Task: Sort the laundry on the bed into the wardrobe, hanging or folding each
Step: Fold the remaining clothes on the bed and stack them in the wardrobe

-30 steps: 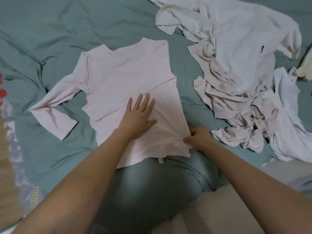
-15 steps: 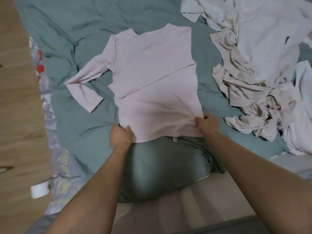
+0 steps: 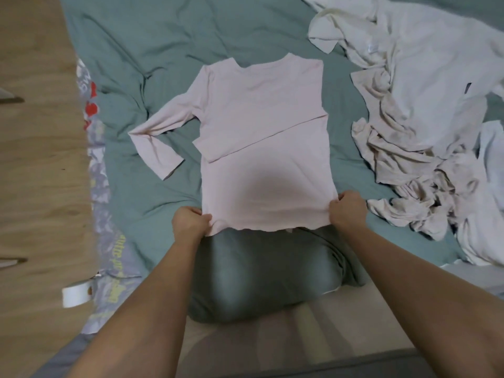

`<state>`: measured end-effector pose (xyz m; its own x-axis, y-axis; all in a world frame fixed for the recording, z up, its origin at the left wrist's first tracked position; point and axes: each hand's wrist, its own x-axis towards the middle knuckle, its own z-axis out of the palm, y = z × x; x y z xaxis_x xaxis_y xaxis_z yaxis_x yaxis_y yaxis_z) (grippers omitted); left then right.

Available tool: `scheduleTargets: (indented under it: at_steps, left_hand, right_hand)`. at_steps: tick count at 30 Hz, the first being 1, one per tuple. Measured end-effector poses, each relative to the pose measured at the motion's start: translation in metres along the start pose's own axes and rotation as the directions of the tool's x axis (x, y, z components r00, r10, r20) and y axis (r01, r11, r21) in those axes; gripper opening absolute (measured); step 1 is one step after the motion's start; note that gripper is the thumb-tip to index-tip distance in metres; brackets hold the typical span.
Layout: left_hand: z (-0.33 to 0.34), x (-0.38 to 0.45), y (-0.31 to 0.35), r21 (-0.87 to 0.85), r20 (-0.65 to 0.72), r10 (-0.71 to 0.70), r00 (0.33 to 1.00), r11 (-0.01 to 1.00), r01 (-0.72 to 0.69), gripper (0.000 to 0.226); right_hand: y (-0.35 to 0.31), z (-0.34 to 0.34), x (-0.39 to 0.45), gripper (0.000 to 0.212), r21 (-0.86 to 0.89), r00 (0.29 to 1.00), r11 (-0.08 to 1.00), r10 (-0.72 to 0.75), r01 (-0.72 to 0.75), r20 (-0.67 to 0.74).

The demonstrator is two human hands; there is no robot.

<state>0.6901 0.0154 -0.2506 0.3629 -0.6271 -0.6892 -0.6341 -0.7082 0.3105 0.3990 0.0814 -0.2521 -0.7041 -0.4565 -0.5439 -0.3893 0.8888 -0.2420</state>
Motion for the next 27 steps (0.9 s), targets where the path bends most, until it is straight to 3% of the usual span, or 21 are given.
scheduleTargets:
  at_steps: [2,4,5,6,8,9,12,14,16,18,20,22,24,27]
  left_hand:
    - [-0.001,-0.003,0.007,0.201,-0.048,0.053,0.997,0.979,-0.042,0.020]
    - [0.005,-0.002,0.014,0.351,-0.187,0.264,0.946,0.918,-0.187,0.034]
    - [0.012,0.002,0.017,0.429,-0.221,0.460,0.860,0.838,-0.338,0.039]
    - [0.020,0.007,0.022,0.523,-0.197,0.655,0.729,0.699,-0.487,0.044]
    - [0.035,0.016,0.035,0.638,0.020,0.858,0.514,0.384,-0.667,0.056]
    - [0.041,0.018,0.041,0.642,0.164,0.868,0.469,0.267,-0.718,0.061]
    - [0.052,0.016,0.039,0.548,0.593,0.657,0.466,0.095,-0.831,0.070]
    - [0.047,0.009,0.025,0.461,0.759,0.459,0.461,0.121,-0.879,0.072]
    - [0.034,0.001,0.019,0.394,0.803,0.371,0.466,0.256,-0.883,0.066]
    - [0.017,-0.004,0.024,0.373,0.764,0.376,0.525,0.407,-0.834,0.049]
    - [-0.004,-0.002,0.035,0.371,0.653,0.457,0.603,0.502,-0.781,0.033]
    - [-0.026,0.008,0.044,0.391,0.421,0.548,0.723,0.610,-0.689,0.027]
    - [-0.046,0.022,0.049,0.324,0.046,0.577,0.816,0.764,-0.558,0.023]
    - [-0.067,0.047,0.050,0.039,-0.437,0.380,0.816,0.914,-0.404,0.034]
  right_hand:
    - [-0.003,-0.001,0.000,0.023,-0.114,1.000,0.994,0.011,-0.008,0.026]
    - [-0.015,0.000,0.000,0.033,-0.288,0.991,0.953,-0.119,0.095,-0.068]
    - [-0.022,0.003,0.003,0.038,-0.361,0.955,0.907,-0.273,0.217,-0.112]
    - [-0.030,0.006,0.006,0.046,-0.421,0.884,0.828,-0.453,0.370,-0.114]
    - [-0.045,0.017,0.016,0.061,-0.477,0.706,0.610,-0.707,0.633,0.032]
    - [-0.050,0.023,0.018,0.064,-0.451,0.652,0.543,-0.748,0.708,0.122]
    - [-0.042,0.036,0.011,0.068,-0.316,0.670,0.591,-0.631,0.742,0.392]
    - [-0.025,0.035,-0.006,0.070,-0.374,0.652,0.554,-0.481,0.744,0.586]
    - [-0.015,0.024,-0.024,0.066,-0.427,0.630,0.489,-0.399,0.761,0.666]
    - [-0.023,0.008,-0.039,0.051,-0.477,0.637,0.430,-0.411,0.766,0.653]
    - [-0.047,-0.006,-0.046,0.040,-0.522,0.648,0.388,-0.516,0.760,0.560]
    - [-0.081,-0.015,-0.045,0.039,-0.520,0.630,0.386,-0.627,0.762,0.458]
    - [-0.118,-0.014,-0.038,0.036,-0.449,0.589,0.414,-0.712,0.792,0.383]
    - [-0.173,0.010,-0.030,0.026,-0.303,0.514,0.432,-0.807,0.849,0.292]
